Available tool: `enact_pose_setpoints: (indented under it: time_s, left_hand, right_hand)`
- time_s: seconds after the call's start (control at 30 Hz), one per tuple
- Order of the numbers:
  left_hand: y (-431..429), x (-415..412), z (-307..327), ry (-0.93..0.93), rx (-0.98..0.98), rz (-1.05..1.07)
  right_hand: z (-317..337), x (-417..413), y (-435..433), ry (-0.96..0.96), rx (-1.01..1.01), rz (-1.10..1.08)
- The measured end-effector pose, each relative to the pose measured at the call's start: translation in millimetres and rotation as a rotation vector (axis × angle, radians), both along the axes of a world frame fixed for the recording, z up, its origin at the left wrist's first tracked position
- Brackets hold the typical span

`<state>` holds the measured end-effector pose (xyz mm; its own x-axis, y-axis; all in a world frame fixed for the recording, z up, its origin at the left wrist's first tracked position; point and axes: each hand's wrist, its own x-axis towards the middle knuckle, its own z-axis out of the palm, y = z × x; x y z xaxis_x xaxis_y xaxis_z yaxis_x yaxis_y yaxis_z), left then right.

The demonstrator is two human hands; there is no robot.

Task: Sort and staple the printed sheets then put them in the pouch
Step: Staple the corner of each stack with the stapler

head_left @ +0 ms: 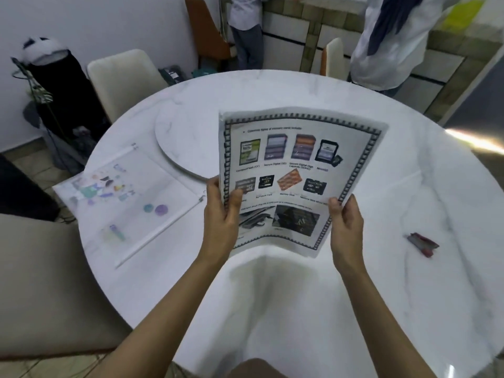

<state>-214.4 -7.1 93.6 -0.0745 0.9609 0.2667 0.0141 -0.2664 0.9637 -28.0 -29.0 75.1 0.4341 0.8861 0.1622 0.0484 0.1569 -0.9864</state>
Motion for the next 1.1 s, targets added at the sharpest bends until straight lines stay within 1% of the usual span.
enact_pose_setpoints:
  time_s: [0.1, 0.23, 0.3, 0.4, 0.47, 0.53, 0.6, 0.67, 0.77, 0.93, 1.03, 1.1]
  left_hand:
    - [-10, -3, -24, -0.043, -0.083, 0.009]
    - [-23, -10, -59, 0.023, -0.256, -0.012]
    - [-25, -10, -62, 0.046, -0.287, -0.008]
    - [-19, -8, -56, 0.12, -0.306, 0.016]
    - [-13, -8, -57, 0.217, -0.337, 0.045]
    - [-10, -9, -64, 0.336, -0.401, 0.048]
    - [-11, -10, -76, 0.412, -0.492, 0.026]
    - [-16, -11, -85, 0.414, -0.584, 0.006]
    - [-23, -15, -99, 0.402, -0.661, -0.016]
    - [-24, -30, -108, 0.429, -0.704, 0.018]
    - [-23, -52, -110, 0.456, -0.649, 0.059]
    - [-22, -72, -109, 0.465, -0.607, 0.113]
  right_hand:
    - [-23, 0, -12, 0.003, -0.03, 0.063]
    - [-54, -4, -25, -0.008, -0.13, 0.119]
    - [-54, -5, -23, -0.04, -0.152, 0.097]
    - [-48, 0, -16, -0.116, -0.189, 0.041]
    - [-48, 5, -12, -0.202, -0.245, -0.001]
    - [-54, 10, -10, -0.31, -0.324, -0.039]
    - [-62, 13, -9, -0.396, -0.42, -0.06]
    - [-73, 14, -10, -0.436, -0.509, -0.062]
    - [-87, 17, -18, -0.45, -0.593, -0.079]
    - [-103, 26, -27, -0.577, -0.629, -0.128]
    - [-101, 24, -20, -0.701, -0.592, -0.134]
    - [-95, 16, -9, -0.754, -0.555, -0.092]
